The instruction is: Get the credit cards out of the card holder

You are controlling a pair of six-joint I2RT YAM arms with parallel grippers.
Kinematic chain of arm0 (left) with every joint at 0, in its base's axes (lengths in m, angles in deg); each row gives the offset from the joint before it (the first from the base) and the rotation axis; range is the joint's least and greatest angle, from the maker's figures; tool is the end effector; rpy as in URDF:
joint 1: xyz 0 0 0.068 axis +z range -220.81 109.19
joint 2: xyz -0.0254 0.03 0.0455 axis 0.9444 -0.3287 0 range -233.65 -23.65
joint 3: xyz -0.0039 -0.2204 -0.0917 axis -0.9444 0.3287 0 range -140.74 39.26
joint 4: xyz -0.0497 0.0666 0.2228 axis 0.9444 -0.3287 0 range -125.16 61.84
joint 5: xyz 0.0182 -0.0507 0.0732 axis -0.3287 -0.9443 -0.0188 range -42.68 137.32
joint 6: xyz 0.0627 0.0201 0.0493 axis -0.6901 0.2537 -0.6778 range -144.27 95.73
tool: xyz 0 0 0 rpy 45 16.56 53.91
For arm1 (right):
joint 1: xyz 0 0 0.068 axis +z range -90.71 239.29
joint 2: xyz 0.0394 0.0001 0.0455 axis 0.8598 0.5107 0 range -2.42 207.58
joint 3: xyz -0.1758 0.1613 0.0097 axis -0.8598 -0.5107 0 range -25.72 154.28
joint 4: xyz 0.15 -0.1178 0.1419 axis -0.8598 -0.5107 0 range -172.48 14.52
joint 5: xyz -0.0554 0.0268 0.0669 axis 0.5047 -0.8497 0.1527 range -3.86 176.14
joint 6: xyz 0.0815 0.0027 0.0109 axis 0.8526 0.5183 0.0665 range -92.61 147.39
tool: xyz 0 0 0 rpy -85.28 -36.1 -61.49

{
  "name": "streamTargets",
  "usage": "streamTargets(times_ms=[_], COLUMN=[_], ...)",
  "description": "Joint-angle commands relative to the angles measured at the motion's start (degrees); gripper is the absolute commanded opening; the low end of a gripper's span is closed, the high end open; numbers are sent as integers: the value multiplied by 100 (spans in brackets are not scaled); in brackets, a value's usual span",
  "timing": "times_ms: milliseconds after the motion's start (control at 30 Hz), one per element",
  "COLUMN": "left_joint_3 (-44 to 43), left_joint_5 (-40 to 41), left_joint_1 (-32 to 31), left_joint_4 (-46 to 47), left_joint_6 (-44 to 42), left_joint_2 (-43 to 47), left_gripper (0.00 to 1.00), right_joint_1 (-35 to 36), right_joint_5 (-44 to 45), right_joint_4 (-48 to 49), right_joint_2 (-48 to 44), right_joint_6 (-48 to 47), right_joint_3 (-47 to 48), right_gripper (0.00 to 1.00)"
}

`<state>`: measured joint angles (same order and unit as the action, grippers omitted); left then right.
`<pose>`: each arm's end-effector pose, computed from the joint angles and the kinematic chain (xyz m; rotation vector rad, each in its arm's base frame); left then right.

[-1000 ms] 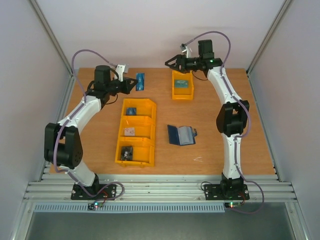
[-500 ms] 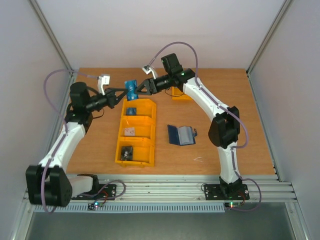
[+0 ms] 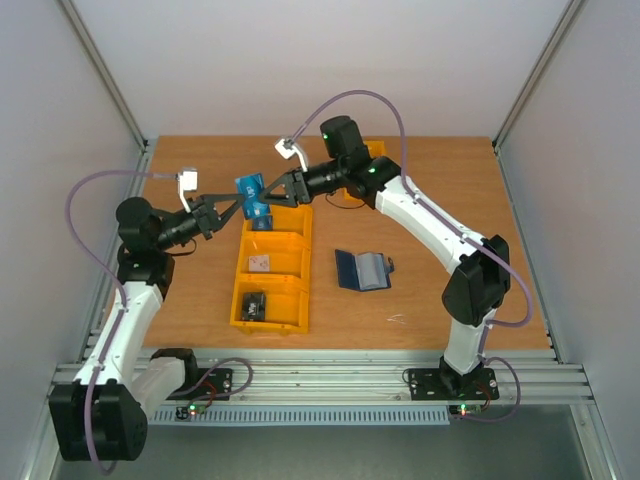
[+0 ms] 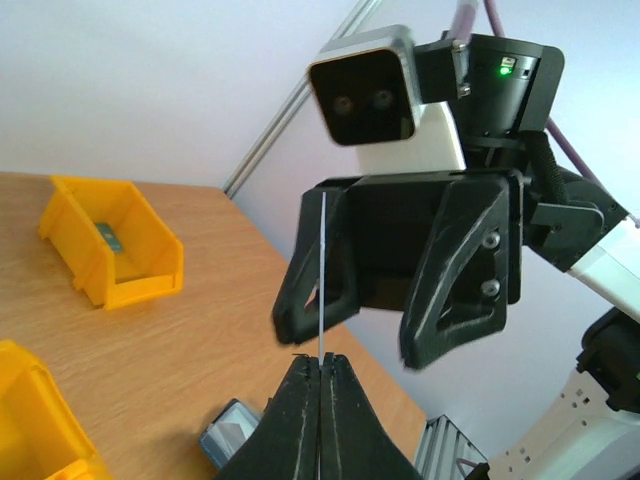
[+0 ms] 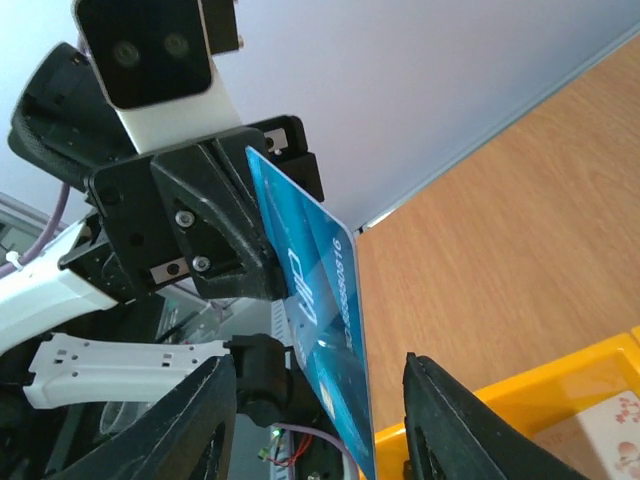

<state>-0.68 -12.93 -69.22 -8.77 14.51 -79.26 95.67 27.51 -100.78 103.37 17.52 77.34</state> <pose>0.2294 -0.0557 0.3078 0.3395 1.6561 -1.2796 0.2878 0.2880 0.3307 -1.3671 1.5311 1.3309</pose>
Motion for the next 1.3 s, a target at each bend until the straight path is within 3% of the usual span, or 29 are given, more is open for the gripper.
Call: streamTargets(times_ms=[0,67,267,700,933,1133,1167,1233,1267], left_joint_3=[75,99,95,51,47,79,87,67,41], left_joint_5=[-290,-327,-314,-494,-442,-140,52,707,1104], left_joint_1=[21,20,2,-1,0,2,2,0,-4], left_joint_4=[758,823,811,751,780,567,359,-335,-720], left_joint_6=[402,455,531,430,445,424,363,143,-138], left_joint_2=[207,218,95,-17,-53,-44,-27,14,20], left_gripper=[0,0,0,0,0,1,20,77,96], right_joint_1=[176,192,197,164,159,142,123,-6,-95], right_joint_5=[339,388,428,548,398,416,473,586,783], right_joint_4=[186,124,71,-546,-733,-904,-845,-640,-521], right_joint_2=[-149,-166,-188,37,42,58,68,165,230], right_joint_6=[246,253,287,-36,-138,-203,-79,394,692], right_joint_3=[-31,-52,-15,578,604,614,601,562,539], right_gripper=[42,38,12,18,2,1,1,1,1])
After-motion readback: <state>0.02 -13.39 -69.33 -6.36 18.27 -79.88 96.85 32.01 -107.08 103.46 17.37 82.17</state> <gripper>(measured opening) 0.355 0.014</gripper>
